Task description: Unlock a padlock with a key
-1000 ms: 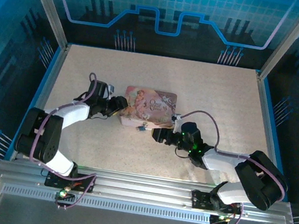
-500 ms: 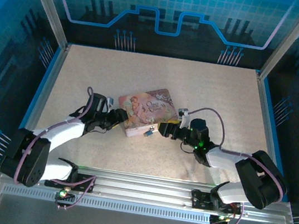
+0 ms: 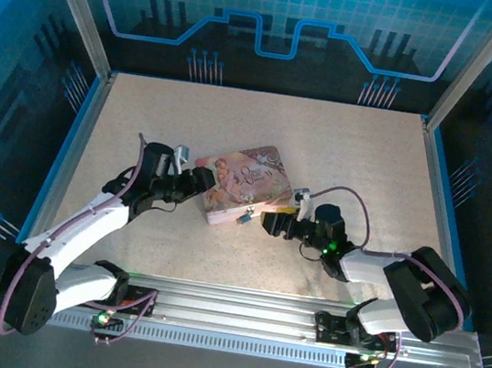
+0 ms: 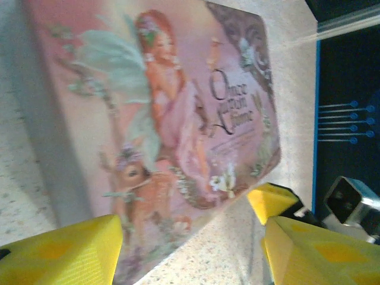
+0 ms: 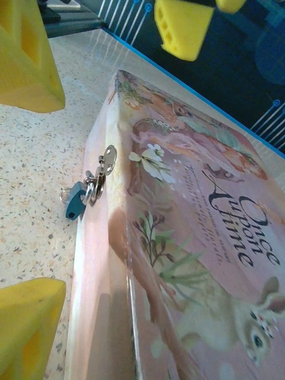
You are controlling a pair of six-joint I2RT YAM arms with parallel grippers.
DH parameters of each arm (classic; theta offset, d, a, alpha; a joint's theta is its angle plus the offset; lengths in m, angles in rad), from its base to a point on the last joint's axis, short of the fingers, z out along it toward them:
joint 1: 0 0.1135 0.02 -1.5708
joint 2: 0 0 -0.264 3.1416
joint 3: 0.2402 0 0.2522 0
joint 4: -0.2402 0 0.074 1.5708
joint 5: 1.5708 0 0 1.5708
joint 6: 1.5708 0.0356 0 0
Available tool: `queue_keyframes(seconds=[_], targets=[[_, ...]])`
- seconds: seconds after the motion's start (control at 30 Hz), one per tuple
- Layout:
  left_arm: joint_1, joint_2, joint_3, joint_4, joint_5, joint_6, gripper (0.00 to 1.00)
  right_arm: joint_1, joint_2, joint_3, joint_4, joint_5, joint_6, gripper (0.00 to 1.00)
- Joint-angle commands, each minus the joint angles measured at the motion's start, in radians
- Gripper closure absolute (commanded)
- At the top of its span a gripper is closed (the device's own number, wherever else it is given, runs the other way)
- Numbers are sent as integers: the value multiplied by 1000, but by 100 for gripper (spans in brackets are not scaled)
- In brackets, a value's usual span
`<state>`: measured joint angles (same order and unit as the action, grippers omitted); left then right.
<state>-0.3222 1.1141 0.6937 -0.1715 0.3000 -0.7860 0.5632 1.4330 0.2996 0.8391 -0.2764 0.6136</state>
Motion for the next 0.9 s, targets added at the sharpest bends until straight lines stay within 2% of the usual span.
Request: queue_keyframes(seconds=[0.0,0.27,0.5,0.87], targets=[[-37,53,63,-7,2,17,35,19,64,-14,144,-33,26,26],[-94,191,157,37,2,27,35,71,214,-4,316,10,58,27],[-117,269,175,76,2,17,35,97,356,26,440,17,97,30],[-120,300,162,64,-15,25,35,102,445,70,467,-1,107,36]])
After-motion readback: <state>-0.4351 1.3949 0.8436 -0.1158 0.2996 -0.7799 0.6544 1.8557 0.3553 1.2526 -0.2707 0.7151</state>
